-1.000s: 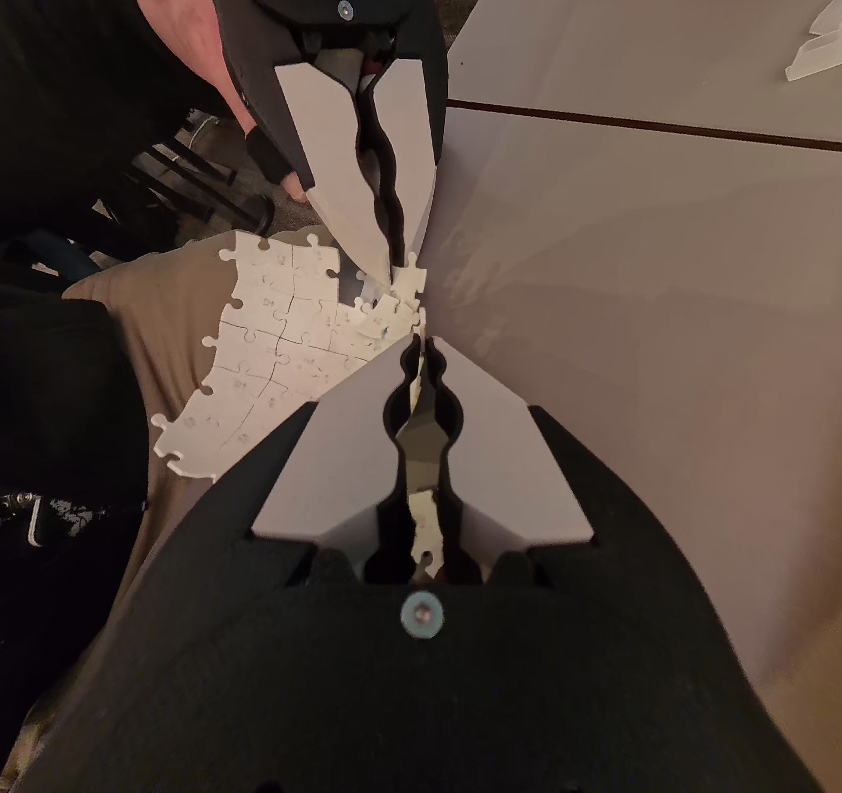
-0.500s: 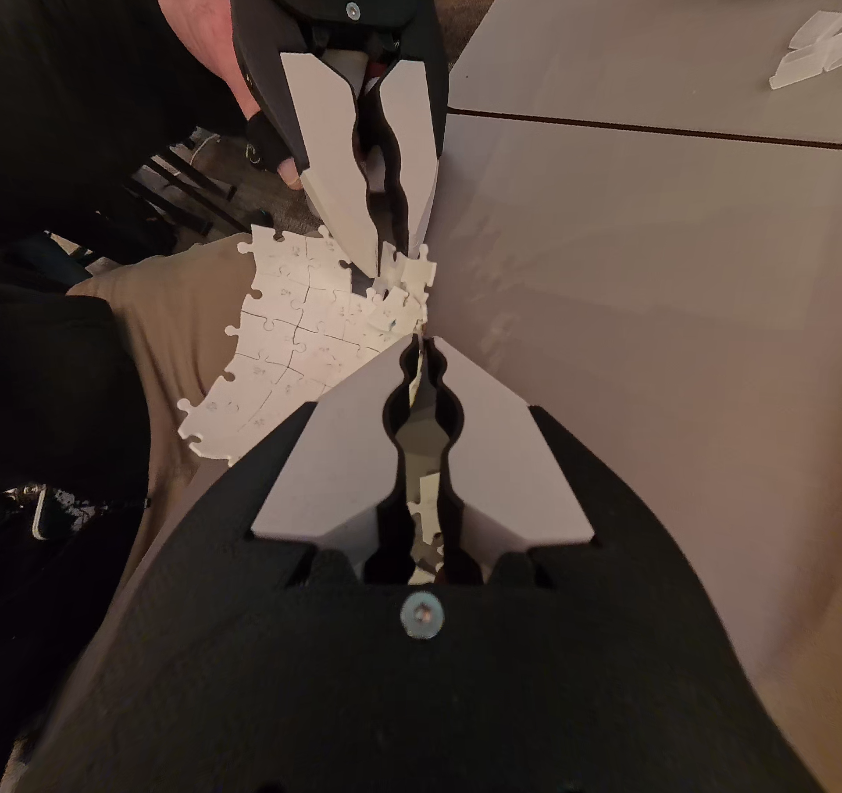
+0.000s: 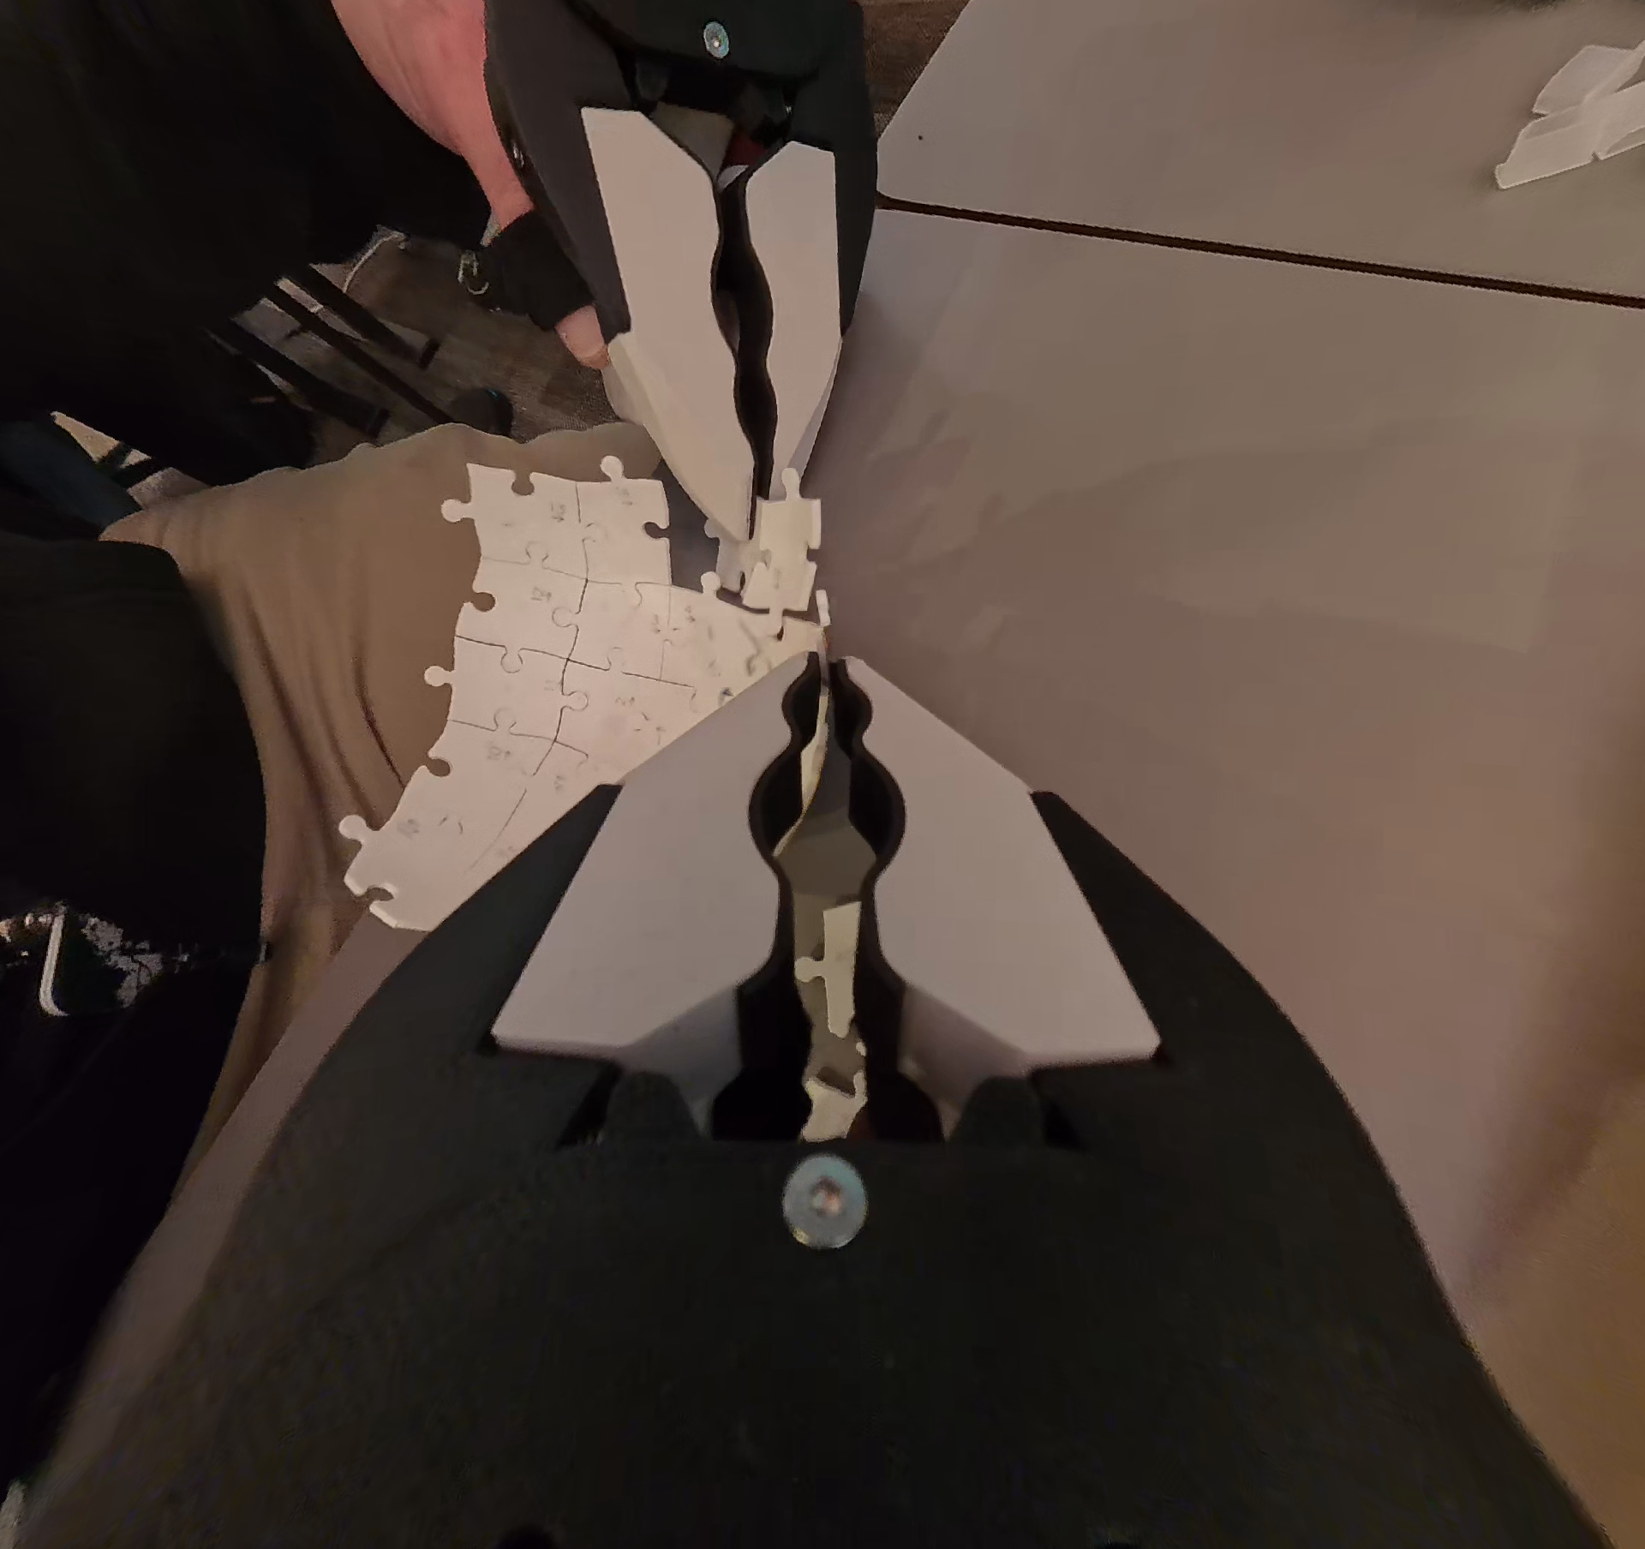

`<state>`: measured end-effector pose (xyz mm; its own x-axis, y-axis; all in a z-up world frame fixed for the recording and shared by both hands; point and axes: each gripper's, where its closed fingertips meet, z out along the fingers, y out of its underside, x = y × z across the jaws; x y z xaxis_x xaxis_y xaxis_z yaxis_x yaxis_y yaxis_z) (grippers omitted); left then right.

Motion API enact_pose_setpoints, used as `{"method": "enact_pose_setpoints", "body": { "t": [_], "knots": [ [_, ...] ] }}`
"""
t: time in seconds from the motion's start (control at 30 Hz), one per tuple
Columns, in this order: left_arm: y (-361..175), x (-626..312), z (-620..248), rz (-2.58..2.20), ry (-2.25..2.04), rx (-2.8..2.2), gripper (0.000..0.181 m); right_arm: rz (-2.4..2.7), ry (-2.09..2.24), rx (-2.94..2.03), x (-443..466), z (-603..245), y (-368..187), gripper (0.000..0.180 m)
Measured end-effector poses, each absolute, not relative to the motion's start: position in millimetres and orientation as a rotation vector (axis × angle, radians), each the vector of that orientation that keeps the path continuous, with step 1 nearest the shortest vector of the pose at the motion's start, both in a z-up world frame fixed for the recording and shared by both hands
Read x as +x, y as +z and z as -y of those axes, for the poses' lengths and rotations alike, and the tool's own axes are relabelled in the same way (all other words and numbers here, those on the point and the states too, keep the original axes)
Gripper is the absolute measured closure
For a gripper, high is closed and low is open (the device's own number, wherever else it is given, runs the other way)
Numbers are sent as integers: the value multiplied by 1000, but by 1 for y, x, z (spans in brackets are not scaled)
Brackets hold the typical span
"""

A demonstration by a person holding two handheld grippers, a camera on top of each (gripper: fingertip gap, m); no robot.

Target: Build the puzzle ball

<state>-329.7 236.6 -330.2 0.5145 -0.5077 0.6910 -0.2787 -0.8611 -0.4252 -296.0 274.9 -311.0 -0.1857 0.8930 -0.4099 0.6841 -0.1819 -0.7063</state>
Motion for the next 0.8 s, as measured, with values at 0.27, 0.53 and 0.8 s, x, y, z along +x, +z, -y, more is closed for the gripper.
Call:
{"method": "enact_pose_setpoints", "body": {
  "t": [0.27, 0.53, 0.8],
  "knots": [
    [-319, -330, -239, -616, -1335, -2450, 179, 1863, 1239, -1834, -294, -274, -311, 179],
    [-312, -329, -239, -626, -1332, -2449, 179, 1871, 1215, -1833, -292, -275, -311, 179],
    [-295, -325, -245, -633, -1304, -2407, 179, 1867, 1166, -1866, -289, -278, -309, 180]
  ]
}}
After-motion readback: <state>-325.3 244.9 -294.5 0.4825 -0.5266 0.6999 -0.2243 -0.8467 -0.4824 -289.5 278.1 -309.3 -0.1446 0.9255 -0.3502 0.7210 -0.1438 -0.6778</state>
